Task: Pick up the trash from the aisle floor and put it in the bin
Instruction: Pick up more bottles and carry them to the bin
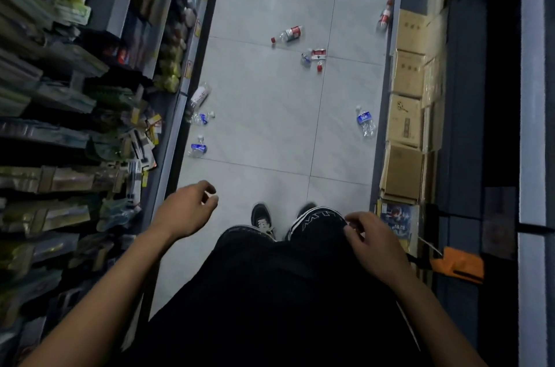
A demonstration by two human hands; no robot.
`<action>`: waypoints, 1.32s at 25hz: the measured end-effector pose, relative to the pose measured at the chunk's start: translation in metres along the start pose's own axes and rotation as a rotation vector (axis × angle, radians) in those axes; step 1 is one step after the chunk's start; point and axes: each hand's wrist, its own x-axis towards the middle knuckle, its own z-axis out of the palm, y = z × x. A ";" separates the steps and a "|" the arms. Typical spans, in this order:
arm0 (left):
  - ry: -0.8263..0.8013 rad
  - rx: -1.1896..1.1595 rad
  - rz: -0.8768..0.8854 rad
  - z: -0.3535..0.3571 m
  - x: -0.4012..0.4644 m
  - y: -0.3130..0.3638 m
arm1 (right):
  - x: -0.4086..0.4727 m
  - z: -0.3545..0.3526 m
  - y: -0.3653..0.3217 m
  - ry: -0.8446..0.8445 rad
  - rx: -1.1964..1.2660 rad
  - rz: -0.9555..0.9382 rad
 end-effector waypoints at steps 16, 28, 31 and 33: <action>0.143 -0.384 -0.428 -0.053 0.093 0.077 | 0.340 -0.139 -0.139 -0.291 -0.252 -0.464; 0.108 -0.550 -0.496 -0.081 0.156 -0.071 | 0.413 0.016 -0.302 -0.509 -0.491 -0.621; 0.064 -0.574 -0.497 -0.075 0.204 -0.111 | 0.441 0.071 -0.314 -0.584 -0.551 -0.602; 0.052 -0.627 -0.532 -0.055 0.251 -0.137 | 0.474 0.123 -0.310 -0.629 -0.554 -0.567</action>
